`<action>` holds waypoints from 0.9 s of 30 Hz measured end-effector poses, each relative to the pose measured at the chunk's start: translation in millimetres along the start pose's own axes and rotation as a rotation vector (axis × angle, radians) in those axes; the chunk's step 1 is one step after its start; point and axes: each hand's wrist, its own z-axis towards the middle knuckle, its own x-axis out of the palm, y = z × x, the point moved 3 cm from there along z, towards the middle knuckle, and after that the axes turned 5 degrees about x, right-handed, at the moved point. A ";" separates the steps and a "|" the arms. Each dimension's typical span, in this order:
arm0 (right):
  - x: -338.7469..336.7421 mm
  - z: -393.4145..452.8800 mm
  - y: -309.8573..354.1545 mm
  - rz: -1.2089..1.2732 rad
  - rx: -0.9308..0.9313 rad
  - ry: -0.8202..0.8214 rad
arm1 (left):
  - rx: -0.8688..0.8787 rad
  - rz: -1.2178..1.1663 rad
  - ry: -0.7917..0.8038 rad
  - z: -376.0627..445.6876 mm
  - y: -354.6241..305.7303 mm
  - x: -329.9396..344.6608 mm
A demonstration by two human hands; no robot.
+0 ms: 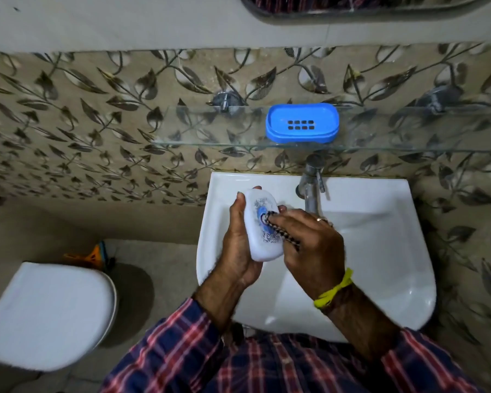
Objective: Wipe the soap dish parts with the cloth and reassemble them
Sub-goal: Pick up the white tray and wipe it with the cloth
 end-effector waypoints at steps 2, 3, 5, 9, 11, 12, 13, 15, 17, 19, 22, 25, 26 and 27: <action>2.5 -2.5 11.1 0.002 -0.077 0.046 | -0.005 0.000 0.021 2.9 -3.7 1.7; 2.6 -9.5 15.4 0.000 -0.135 0.074 | 0.015 0.032 0.023 4.3 -7.9 2.1; -0.1 -24.0 12.2 -0.020 -0.166 0.078 | 0.037 0.112 0.019 5.6 -13.4 2.5; 2.2 -15.4 -0.7 -0.020 -0.020 0.017 | -0.022 0.048 -0.045 0.6 -3.1 -2.2; 1.6 -17.8 7.8 0.015 -0.094 0.038 | -0.006 0.001 -0.015 3.6 -6.9 -3.6; 0.1 -24.2 8.3 0.019 -0.133 0.054 | 0.009 -0.003 0.004 5.4 -9.6 -4.1; -2.4 -30.5 6.1 0.011 -0.143 0.065 | 0.008 0.002 0.029 7.1 -10.2 -4.9; -3.9 -36.1 -6.7 -0.029 -0.058 0.046 | -0.016 0.006 0.054 5.8 -6.2 -4.6; 0.6 -27.8 -14.3 -0.031 0.081 0.005 | -0.054 -0.001 0.044 4.1 2.7 -3.5; 4.5 -16.8 -4.5 -0.027 0.099 -0.005 | -0.062 -0.027 0.050 5.3 3.8 0.8; 3.2 -21.4 12.4 -0.064 0.003 0.054 | -0.053 0.003 0.066 7.6 -7.0 1.0; 3.0 -0.2 4.1 -0.110 0.176 0.068 | -0.045 0.014 0.065 7.8 -0.8 -2.7; 5.6 10.2 2.2 -0.095 0.210 0.061 | -0.037 0.011 0.083 7.6 2.6 -1.5; 8.3 16.9 4.0 -0.075 0.197 0.067 | -0.030 0.012 0.108 8.8 6.2 -2.3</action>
